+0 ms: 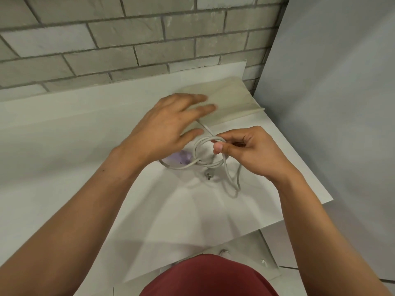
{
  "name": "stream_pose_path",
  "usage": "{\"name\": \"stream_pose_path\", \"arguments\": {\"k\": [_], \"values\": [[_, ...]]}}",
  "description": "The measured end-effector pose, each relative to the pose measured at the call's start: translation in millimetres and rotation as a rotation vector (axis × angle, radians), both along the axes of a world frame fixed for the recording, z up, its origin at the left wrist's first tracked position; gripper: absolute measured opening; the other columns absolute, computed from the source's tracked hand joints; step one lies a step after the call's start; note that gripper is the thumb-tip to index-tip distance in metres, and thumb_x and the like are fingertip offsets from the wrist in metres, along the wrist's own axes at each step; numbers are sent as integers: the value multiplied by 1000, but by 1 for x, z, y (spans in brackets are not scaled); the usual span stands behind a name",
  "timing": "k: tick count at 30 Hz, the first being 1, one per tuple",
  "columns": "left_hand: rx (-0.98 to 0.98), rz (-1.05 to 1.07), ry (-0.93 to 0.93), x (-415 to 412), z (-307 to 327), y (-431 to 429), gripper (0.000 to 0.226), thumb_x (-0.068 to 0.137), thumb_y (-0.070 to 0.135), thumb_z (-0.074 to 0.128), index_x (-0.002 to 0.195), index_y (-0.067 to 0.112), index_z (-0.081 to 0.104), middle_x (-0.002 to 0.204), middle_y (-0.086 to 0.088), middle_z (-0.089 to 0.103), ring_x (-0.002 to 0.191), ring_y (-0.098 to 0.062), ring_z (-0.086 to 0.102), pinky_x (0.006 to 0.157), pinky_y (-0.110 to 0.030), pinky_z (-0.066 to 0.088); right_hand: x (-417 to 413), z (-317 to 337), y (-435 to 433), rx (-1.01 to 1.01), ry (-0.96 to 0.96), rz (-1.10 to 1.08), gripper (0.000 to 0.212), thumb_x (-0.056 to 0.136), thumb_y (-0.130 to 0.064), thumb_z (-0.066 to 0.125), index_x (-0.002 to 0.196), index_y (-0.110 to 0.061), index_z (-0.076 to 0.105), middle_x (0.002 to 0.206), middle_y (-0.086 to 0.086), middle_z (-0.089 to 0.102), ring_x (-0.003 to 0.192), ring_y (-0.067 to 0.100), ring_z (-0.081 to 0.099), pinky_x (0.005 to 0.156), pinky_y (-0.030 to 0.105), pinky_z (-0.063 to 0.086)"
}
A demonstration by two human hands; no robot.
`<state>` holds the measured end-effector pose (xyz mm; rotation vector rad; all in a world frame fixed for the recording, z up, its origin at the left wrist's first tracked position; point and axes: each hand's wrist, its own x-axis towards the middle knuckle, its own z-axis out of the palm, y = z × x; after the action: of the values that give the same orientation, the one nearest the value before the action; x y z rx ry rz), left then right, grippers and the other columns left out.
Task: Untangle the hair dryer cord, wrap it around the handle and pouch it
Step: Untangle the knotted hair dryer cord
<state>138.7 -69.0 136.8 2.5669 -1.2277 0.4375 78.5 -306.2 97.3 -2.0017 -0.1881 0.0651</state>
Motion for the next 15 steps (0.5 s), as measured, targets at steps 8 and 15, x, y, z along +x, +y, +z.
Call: {"name": "stream_pose_path", "arguments": {"k": [8, 15], "values": [[-86, 159, -113, -2, 0, -7, 32, 107, 38, 51, 110, 16, 74, 84, -3, 76, 82, -35, 69, 89, -42, 49, 2, -1, -1, 47, -11, -19, 15, 96, -27, 76, 94, -41, 83, 88, -14, 81, 81, 1, 73, 75, 13, 53], [-317, 447, 107, -3, -8, 5, 28, 106, 43, 50, 109, 25, 71, 84, 10, 76, 82, -25, 70, 71, -40, 55, 5, -2, 0, -3, -23, -53, 9, 97, -34, 72, 95, -36, 81, 86, -12, 79, 86, 24, 71, 82, 38, 58]]}}
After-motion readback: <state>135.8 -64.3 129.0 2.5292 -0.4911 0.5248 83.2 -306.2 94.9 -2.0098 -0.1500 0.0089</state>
